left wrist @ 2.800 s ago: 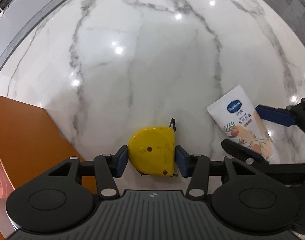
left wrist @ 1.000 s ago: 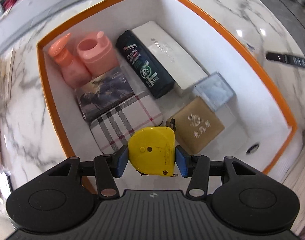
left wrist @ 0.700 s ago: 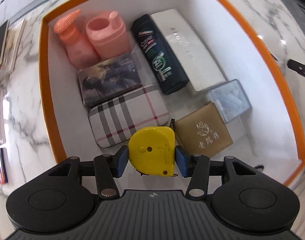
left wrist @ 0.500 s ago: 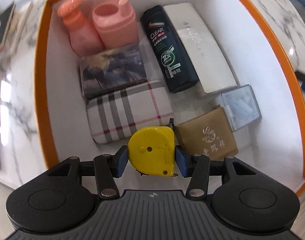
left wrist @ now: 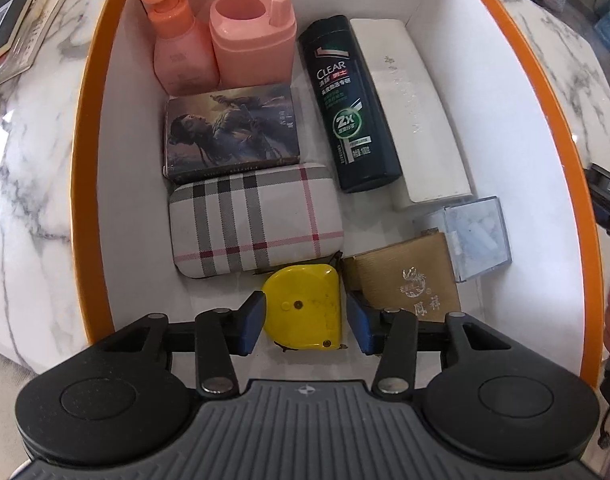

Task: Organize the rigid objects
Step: 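Lower the yellow tape measure into the box with the left tool, then lower the Vaseline tube into the box with the right tool while the left tool releases the tape measure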

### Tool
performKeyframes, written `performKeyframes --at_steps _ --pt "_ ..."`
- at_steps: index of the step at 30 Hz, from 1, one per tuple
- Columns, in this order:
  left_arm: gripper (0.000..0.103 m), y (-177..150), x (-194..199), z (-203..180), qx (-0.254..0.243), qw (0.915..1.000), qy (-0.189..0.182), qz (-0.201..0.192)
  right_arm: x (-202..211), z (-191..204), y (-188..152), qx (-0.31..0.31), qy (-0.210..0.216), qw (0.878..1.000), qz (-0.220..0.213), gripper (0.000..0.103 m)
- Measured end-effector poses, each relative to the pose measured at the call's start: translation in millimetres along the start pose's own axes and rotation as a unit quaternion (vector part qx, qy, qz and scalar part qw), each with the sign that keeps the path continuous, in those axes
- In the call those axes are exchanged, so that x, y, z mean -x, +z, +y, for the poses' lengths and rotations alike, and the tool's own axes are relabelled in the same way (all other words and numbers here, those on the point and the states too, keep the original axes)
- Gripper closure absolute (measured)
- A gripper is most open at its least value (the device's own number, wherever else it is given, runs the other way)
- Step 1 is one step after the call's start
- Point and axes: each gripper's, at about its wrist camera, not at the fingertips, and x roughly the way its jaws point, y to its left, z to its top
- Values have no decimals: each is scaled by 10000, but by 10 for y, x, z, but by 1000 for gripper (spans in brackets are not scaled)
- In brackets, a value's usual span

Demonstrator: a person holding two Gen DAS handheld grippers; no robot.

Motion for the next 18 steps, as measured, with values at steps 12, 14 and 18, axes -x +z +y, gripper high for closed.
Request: performKeyframes --at_steps 12,14,18 --pt "49 -186 -41 81 184 9998 57 84 -98 300 -111 1395 -527 9888 -106 39" --pt "51 -236 -21 124 352 9993 -64 110 -90 309 -132 1569 -520 9862 -132 44" --pt "51 -375 38 167 409 9990 -158 62 -40 333 -166 1837 -510 9816 70 56"
